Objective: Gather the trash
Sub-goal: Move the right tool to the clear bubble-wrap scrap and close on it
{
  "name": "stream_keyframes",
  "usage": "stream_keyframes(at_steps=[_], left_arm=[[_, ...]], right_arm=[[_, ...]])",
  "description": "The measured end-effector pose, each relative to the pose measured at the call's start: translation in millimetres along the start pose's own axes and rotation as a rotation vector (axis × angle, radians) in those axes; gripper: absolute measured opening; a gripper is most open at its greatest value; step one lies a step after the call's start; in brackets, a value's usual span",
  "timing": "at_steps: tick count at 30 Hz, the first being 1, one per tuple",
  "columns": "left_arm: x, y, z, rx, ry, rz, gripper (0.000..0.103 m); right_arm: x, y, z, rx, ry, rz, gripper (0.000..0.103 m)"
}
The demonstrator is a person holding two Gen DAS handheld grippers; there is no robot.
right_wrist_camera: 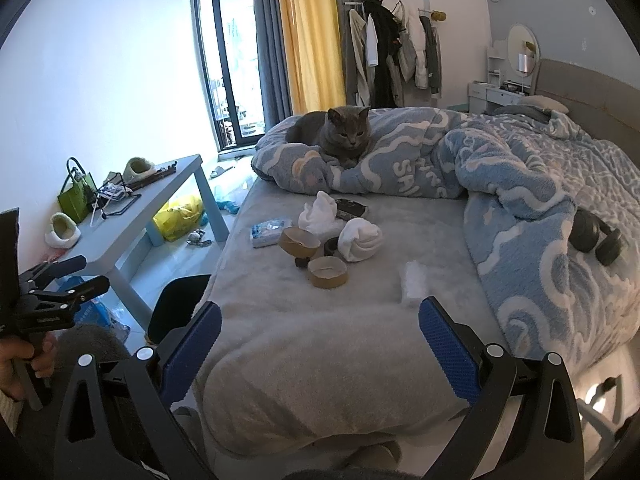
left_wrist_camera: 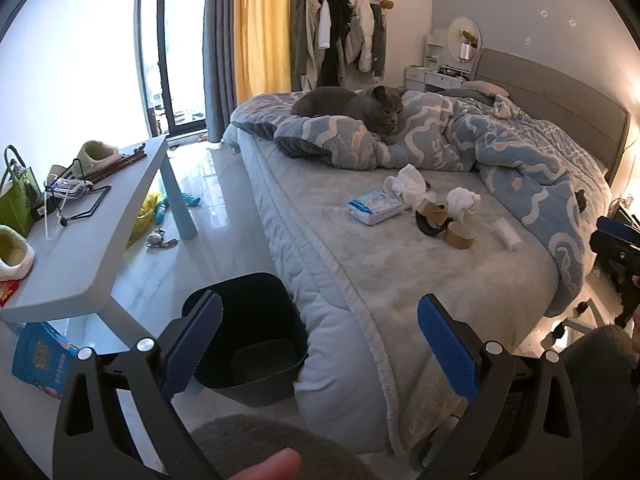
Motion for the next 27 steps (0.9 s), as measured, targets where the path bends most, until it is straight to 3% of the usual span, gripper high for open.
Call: stream_keyframes(at_steps=[10,15,17,27], left_arm=[[0,-20,11,0.039,0.079,0.007,0.099],[-6,-22,26,0.025,0.134,0.007,0.094],[-13,-22,32,0.015,0.153,-0.005,0.088],[-51,-28,57,-0.039,0.22,-0.015,0.08]], right_arm=[[-20,3,5,-0.01,0.003,-0.023,0.099],[-33,12,13,-0.018,0.023,-0.054,0.085],[-42,15,17,-0.011,0.032,-0.069,0.085],[-82,28,45,0.014,0.059,-0.127,0.078]])
Point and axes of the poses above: each gripper's, at about its wrist camera, not at the fingertips, and x roughly against the way its jaws point, z to its right, y to its underside, the point moved 9 cm from there along -x, roughly the way its jaws point, and after that the axes turned 15 degrees about z, right-handed, at the moved point
